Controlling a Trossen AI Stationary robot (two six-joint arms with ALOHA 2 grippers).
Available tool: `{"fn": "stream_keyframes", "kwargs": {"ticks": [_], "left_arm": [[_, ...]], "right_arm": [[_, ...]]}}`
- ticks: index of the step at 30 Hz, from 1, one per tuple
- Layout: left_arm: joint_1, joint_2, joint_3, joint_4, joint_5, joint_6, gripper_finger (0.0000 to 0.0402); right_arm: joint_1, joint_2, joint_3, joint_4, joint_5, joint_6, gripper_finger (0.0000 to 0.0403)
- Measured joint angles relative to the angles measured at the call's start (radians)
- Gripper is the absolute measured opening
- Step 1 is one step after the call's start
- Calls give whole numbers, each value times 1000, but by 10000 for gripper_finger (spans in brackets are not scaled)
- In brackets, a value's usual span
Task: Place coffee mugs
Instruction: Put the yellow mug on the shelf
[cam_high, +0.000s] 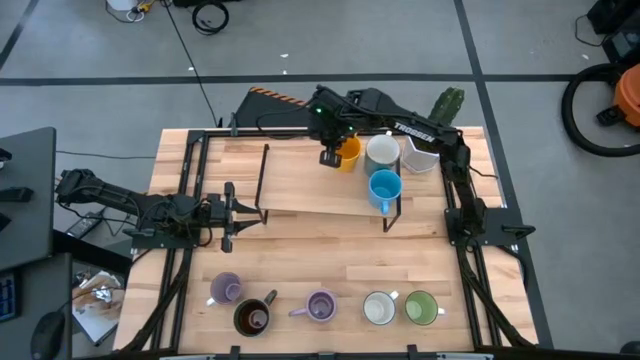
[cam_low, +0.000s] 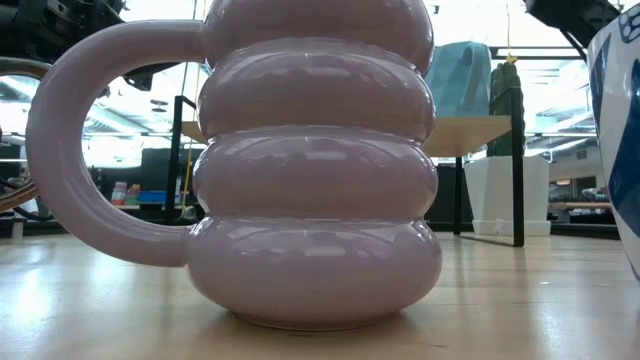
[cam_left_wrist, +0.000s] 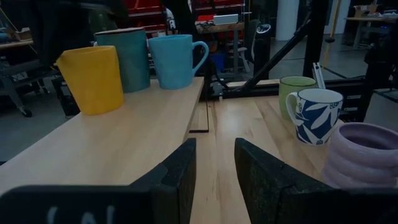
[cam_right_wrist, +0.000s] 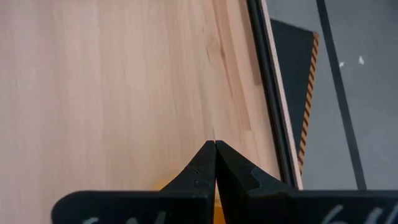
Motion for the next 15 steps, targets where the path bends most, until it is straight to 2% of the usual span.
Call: {"fn": "stream_keyframes", "kwargs": {"ticks": [7,15], "left_arm": [[0,0,0,0,0,0,116],[0,0,0,0,0,0,116]], "right_arm": [[-9,0,-1,-57,-1,26,15],[-8,0,-1,-30,-1,15,15]]}}
